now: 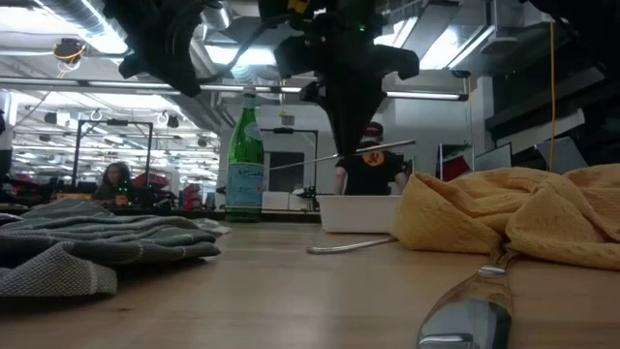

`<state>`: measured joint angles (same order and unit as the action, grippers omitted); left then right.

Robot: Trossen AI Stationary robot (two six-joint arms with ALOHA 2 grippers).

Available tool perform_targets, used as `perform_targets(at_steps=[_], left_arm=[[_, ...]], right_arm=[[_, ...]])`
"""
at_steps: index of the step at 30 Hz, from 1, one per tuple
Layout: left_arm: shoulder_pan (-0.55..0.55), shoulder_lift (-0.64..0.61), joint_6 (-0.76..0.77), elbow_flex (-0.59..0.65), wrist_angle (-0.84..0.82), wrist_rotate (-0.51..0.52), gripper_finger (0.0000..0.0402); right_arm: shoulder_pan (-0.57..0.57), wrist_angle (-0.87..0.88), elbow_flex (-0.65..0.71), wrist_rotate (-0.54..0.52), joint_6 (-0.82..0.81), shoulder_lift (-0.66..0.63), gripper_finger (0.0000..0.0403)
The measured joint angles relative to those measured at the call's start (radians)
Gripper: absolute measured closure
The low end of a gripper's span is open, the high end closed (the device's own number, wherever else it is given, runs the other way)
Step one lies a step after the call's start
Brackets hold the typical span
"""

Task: Sort silverware
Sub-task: Put the silver knife into the cutlery tray

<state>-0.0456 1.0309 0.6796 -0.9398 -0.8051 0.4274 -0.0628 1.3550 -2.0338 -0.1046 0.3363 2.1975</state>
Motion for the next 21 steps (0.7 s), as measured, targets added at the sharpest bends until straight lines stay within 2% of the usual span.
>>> perform_targets(at_steps=[14, 21], left_arm=[[0.000, 0.000, 0.000, 0.000, 0.000, 0.000, 0.0359], [0.000, 0.000, 0.000, 0.000, 0.000, 0.000, 0.0359]], right_arm=[[0.115, 0.217, -0.001, -0.017, -0.083, 0.000, 0.0356], [0.219, 0.217, -0.001, 0.023, -0.110, -0.032, 0.0356]])
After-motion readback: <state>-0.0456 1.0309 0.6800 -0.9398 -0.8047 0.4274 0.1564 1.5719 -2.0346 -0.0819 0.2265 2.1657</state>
